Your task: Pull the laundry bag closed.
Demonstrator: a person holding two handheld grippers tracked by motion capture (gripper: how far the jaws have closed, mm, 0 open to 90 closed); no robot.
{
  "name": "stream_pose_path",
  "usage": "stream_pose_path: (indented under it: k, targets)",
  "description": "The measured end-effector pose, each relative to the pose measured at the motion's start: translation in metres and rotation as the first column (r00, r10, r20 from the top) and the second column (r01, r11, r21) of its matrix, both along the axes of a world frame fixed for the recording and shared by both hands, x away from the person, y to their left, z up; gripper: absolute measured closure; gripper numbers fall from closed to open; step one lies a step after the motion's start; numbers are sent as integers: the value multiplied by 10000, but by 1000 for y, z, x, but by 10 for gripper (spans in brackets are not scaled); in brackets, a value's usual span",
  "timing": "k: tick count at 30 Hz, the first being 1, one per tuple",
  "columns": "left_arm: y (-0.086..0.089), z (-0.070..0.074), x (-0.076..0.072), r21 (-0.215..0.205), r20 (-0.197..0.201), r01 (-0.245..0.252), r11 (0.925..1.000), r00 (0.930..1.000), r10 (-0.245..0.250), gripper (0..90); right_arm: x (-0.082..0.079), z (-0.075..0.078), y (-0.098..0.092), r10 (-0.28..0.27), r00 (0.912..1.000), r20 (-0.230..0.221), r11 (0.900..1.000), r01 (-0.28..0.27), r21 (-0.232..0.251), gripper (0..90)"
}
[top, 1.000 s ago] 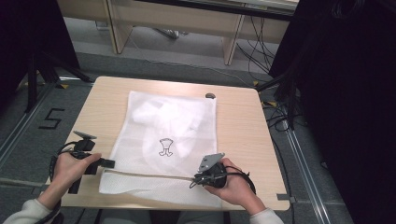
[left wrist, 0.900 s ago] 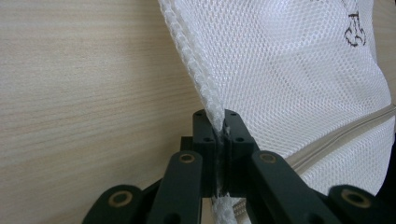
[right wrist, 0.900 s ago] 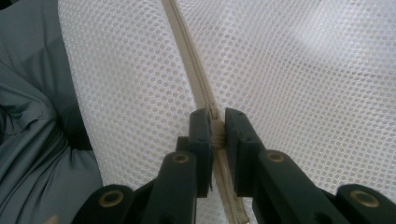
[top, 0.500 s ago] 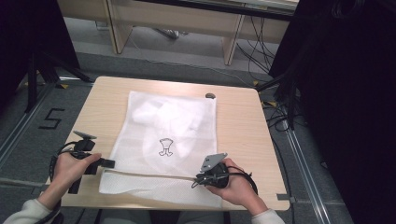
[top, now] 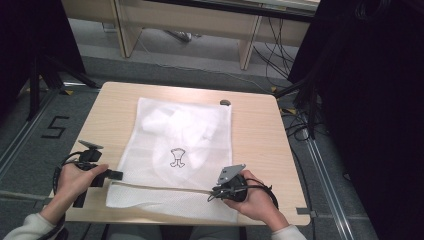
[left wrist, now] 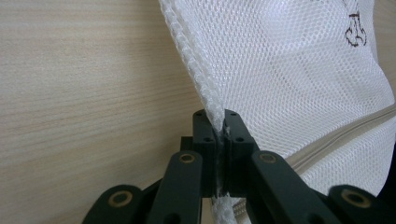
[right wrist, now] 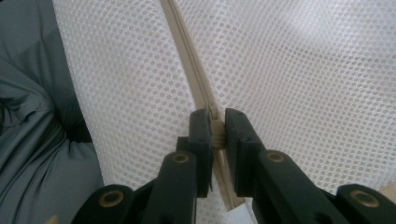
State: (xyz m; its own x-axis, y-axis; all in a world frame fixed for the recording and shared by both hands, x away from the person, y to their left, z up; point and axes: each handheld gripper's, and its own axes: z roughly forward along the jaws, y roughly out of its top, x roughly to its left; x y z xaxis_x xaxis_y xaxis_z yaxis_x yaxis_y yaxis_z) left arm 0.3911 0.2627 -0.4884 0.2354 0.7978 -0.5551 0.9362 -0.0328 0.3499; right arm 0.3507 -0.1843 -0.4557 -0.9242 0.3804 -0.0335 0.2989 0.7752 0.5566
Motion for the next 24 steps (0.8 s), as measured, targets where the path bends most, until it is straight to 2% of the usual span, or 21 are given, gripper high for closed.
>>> stream_pose_path:
  k: [6, 8, 9, 13, 18, 19, 22, 24]
  targets:
    - [0, 0, 0, 5, 23, -22, 10000, 10000, 22, 850, -2, 1, -2, -304, 9994, -135, 9995, 304, -11, 824]
    - [-3, 1, -2, -127, -280, -400, 9991, 9988, 396, 850, -2, 1, -3, -326, 9994, -110, 9995, 326, 26, 824]
    - [0, 0, 0, 7, 26, 14, 10000, 10000, -14, 850, -1, 0, -4, -264, 9996, -112, 9996, 265, 73, 824]
    - [0, 0, 0, 15, 1, 7, 10000, 10000, -7, 850, -2, 1, -6, -418, 9990, -142, 9991, 419, 23, 824]
    - [0, 0, 0, 33, -3, 0, 10000, 10000, 0, 850, -2, 1, -8, -368, 9992, -159, 9993, 368, 35, 824]
    - [0, 0, 0, 32, -8, 9, 10000, 10000, -9, 850, -1, 0, -8, -192, 9998, -32, 9998, 192, 59, 824]
    - [0, -1, 0, 24, 2, -20, 10000, 10000, 20, 850, -2, 0, -11, -441, 9989, -170, 9990, 442, 58, 824]
    - [0, -1, 0, 20, 5, -19, 10000, 10000, 19, 850, -2, 1, -13, -488, 9988, -77, 9988, 488, 18, 824]
